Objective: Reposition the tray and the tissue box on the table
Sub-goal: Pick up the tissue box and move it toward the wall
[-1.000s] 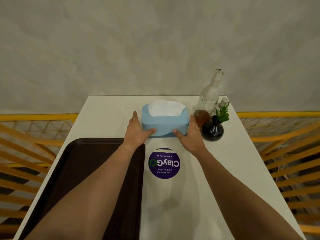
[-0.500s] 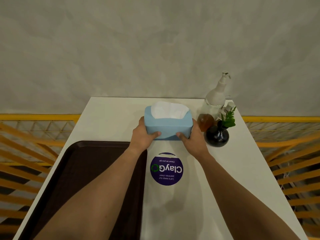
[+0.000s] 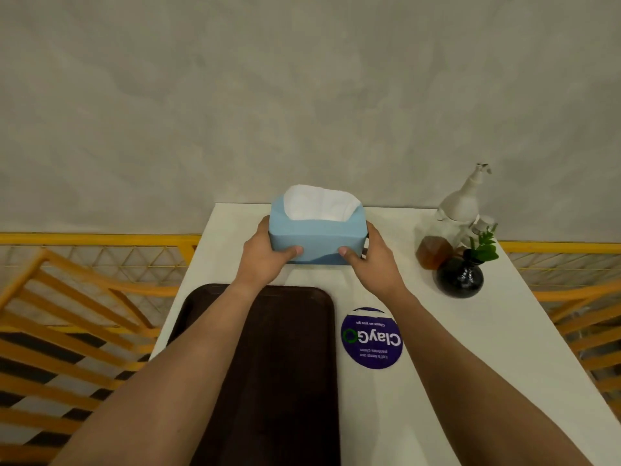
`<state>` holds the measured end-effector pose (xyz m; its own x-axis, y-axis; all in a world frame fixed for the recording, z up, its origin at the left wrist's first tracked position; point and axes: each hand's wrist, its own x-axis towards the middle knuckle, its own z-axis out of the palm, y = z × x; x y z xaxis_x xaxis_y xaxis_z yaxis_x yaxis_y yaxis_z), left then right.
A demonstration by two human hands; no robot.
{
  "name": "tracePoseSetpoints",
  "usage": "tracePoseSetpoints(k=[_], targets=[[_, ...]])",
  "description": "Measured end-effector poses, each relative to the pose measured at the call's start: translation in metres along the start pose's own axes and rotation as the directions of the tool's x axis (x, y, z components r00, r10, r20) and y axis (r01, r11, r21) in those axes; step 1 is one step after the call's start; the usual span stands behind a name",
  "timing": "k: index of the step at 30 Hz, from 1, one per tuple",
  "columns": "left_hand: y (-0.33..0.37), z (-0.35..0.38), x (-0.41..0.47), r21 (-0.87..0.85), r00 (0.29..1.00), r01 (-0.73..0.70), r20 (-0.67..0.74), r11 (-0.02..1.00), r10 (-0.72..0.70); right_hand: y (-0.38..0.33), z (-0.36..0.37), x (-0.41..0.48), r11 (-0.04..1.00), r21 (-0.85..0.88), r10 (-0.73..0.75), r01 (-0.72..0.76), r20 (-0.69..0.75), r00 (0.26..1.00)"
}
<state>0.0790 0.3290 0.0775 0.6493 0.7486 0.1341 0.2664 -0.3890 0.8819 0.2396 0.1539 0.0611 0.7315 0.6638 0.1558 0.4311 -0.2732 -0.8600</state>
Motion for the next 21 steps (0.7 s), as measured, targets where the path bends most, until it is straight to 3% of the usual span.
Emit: tracePoseSetpoints(k=[11, 21], targets=[[-0.055, -0.120, 0.031, -0.018, 1.000, -0.019, -0.014, 1.000, 0.019, -0.071, 0.113, 0.015, 0.998, 0.030, -0.048, 0.048, 0.015, 0.999], [-0.110, -0.154, 0.044, -0.007, 1.000, 0.008, 0.012, 1.000, -0.008, -0.069, 0.175, 0.025, 1.000, 0.012, -0.012, 0.011, 0.090, 0.996]])
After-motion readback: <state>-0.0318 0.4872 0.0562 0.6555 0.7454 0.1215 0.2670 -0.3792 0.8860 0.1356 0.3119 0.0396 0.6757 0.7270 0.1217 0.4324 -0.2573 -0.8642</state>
